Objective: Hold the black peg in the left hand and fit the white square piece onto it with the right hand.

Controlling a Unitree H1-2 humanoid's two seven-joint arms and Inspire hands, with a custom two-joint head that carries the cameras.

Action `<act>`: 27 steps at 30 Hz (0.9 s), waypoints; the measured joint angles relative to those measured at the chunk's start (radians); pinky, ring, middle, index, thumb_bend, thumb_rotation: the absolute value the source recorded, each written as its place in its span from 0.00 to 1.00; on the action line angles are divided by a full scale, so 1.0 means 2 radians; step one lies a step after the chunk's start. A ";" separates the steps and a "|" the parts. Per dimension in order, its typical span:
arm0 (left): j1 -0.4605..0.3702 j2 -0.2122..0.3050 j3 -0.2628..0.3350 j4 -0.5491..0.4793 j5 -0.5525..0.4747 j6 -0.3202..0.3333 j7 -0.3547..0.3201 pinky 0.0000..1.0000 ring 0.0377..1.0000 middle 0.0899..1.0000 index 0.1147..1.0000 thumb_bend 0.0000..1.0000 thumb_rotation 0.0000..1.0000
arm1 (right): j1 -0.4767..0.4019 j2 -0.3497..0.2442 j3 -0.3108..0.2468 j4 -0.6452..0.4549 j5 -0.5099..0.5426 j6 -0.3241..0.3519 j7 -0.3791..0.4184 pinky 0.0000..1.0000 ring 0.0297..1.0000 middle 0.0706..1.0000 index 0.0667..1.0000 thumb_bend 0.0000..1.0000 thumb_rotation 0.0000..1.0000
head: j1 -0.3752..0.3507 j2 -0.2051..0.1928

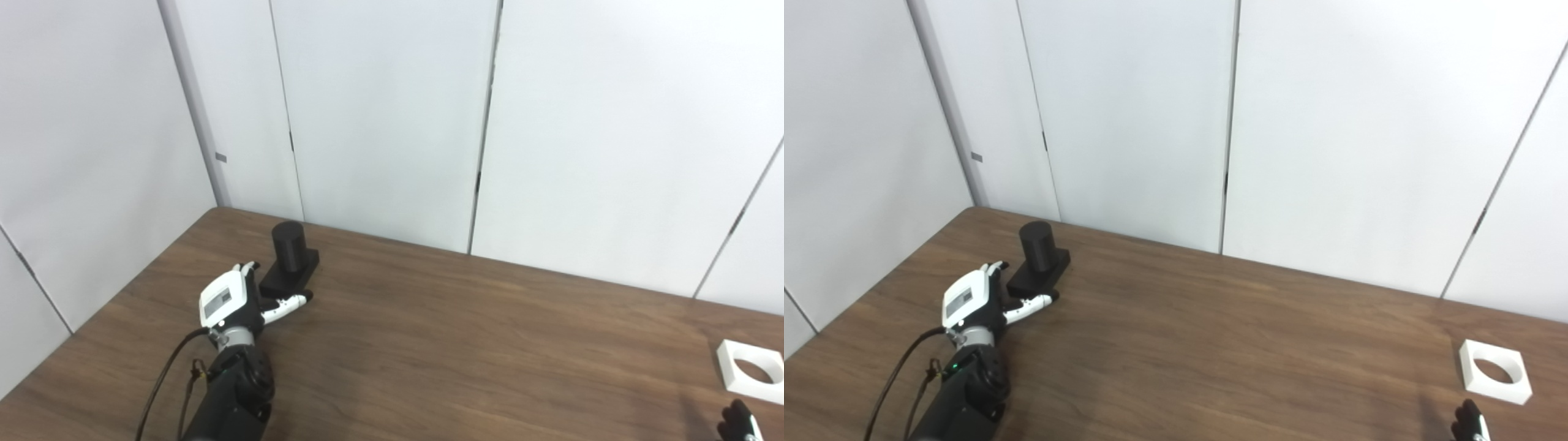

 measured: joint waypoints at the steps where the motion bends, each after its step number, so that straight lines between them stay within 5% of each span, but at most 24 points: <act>1: 0.000 -0.002 0.003 0.003 0.004 0.000 0.000 0.99 0.97 0.96 0.89 0.97 0.67 | 0.001 0.000 0.000 -0.002 -0.001 0.001 0.000 1.00 1.00 1.00 1.00 0.55 1.00 | 0.000 0.000; 14: -0.018 -0.004 0.009 0.034 0.030 0.000 -0.001 1.00 0.98 0.96 0.86 0.97 0.66 | 0.005 0.000 0.004 -0.015 -0.009 0.017 -0.005 1.00 1.00 1.00 1.00 0.55 1.00 | -0.002 0.003; 27: -0.034 -0.007 0.015 0.060 0.051 0.000 0.004 0.97 0.95 0.92 0.68 0.88 0.60 | 0.010 0.000 0.007 -0.028 -0.008 0.031 -0.009 1.00 1.00 1.00 1.00 0.49 1.00 | -0.005 0.008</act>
